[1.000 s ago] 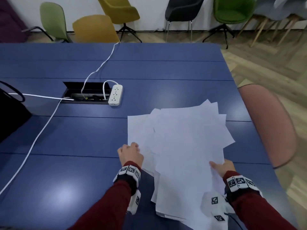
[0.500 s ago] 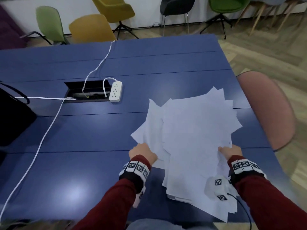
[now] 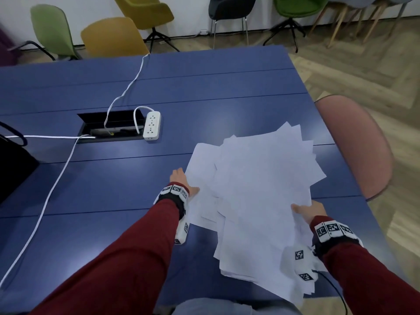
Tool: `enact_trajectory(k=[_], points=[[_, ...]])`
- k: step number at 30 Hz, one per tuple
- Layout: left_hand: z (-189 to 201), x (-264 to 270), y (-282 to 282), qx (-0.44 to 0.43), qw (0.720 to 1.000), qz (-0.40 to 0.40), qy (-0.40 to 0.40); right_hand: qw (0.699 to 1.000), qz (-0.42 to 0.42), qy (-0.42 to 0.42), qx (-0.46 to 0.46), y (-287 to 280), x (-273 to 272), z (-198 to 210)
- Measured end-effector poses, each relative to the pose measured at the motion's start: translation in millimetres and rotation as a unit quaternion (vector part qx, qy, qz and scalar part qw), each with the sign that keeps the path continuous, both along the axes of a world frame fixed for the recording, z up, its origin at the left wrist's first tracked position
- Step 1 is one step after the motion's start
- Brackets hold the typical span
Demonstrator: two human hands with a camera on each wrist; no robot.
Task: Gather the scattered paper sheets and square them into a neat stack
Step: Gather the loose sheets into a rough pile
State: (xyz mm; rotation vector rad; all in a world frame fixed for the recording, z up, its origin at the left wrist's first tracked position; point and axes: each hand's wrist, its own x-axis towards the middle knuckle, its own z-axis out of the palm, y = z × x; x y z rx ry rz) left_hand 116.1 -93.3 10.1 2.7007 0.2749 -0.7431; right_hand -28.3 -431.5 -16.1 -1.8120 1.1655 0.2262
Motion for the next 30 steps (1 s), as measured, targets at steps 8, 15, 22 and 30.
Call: enact_trajectory(k=[8,15,22,30], points=[[-7.2,-3.2,7.5,-0.059,0.995,-0.022,0.075,0.998,-0.049,-0.033,-0.027,6.2,9.0,-1.2],[11.2,-22.1,40.7,-0.326,0.907,0.194,0.182,0.999,0.029,-0.013,0.004,11.7,8.8,-2.2],[6.2,-22.6,63.1,-0.161,0.97,0.173,0.053,0.984,0.17,0.026,0.034,23.5,15.8,8.8],[3.9,-35.3,63.9,-0.061,0.981,0.126,0.134,0.99,0.097,-0.097,-0.008,29.8,6.8,6.1]])
